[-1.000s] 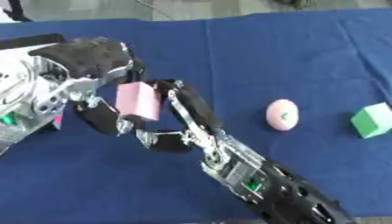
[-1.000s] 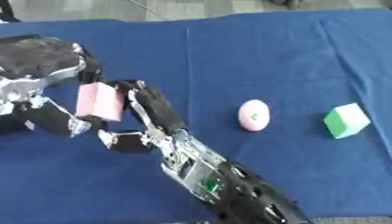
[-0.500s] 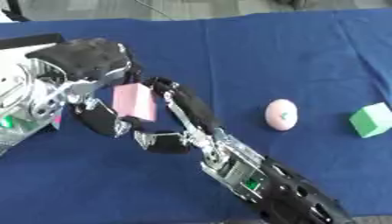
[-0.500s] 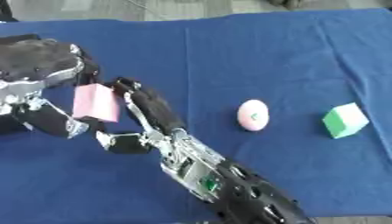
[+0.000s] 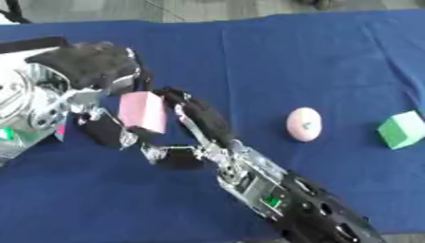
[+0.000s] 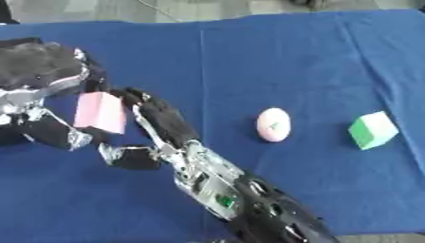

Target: Pick up the objects with one hand, pass them to the other hand, and then place them into the box on the other side of the table.

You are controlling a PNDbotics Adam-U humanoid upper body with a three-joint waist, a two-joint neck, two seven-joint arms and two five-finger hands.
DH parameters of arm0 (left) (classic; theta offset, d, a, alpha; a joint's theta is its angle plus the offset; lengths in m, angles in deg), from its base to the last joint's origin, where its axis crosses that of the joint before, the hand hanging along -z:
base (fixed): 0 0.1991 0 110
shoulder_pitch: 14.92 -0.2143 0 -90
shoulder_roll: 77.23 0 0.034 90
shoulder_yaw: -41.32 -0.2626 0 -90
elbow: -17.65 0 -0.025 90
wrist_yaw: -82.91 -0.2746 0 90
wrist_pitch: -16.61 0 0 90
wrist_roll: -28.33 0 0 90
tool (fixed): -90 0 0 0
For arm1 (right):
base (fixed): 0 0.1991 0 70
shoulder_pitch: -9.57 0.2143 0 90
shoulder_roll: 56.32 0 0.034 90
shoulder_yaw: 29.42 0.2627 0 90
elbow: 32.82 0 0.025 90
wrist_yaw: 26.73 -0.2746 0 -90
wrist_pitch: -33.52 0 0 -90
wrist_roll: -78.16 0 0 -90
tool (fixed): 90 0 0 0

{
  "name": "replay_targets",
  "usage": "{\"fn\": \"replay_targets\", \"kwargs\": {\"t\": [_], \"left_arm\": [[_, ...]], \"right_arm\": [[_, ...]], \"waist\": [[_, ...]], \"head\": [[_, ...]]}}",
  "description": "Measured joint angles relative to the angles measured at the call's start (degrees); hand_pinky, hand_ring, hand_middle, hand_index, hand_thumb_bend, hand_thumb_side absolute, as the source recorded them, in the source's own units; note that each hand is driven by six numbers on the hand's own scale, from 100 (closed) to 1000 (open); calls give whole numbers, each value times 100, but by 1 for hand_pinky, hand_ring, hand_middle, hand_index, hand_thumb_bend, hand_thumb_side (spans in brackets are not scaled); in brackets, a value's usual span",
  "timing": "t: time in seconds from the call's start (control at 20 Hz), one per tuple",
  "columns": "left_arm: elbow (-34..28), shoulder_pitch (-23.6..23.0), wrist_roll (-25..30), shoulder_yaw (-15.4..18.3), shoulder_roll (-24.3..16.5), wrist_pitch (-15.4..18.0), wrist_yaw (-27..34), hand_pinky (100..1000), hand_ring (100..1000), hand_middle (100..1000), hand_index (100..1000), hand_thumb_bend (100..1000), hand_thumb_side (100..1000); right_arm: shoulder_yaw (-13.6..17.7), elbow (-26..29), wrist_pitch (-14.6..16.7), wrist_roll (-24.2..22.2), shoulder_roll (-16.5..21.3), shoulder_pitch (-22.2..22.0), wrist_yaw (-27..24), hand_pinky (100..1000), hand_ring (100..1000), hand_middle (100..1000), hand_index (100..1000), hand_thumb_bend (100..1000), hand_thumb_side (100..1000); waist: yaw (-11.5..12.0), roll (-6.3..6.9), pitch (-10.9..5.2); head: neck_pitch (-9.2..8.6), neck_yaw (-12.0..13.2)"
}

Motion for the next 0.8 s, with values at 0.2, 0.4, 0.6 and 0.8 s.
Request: {"fn": "replay_targets", "kwargs": {"t": [0.2,0.4,0.6,0.8], "left_arm": [[-57,-145,32,135,-193,32,-4,674,543,365,480,309,100],[-142,-403,49,364,-526,49,-4,672,542,363,479,297,100],[-382,-744,-13,714,-897,-13,-2,667,539,361,480,265,100],[-523,-1097,-183,1074,-1209,-183,66,667,539,361,480,265,100]], "right_arm": [[-10,-54,-120,-24,-3,-3,50,843,794,814,919,163,576],[-1,-58,-211,-61,6,-3,76,843,792,812,916,161,542],[3,-54,-242,-89,23,7,77,841,788,809,912,158,456],[31,24,-275,-92,60,34,54,841,788,809,912,158,456]], "waist": [[-13,-4,0],[-36,-34,1],[-67,-54,2],[-112,-103,4]], "head": [[1,4],[1,46],[0,121],[-11,257]]}}
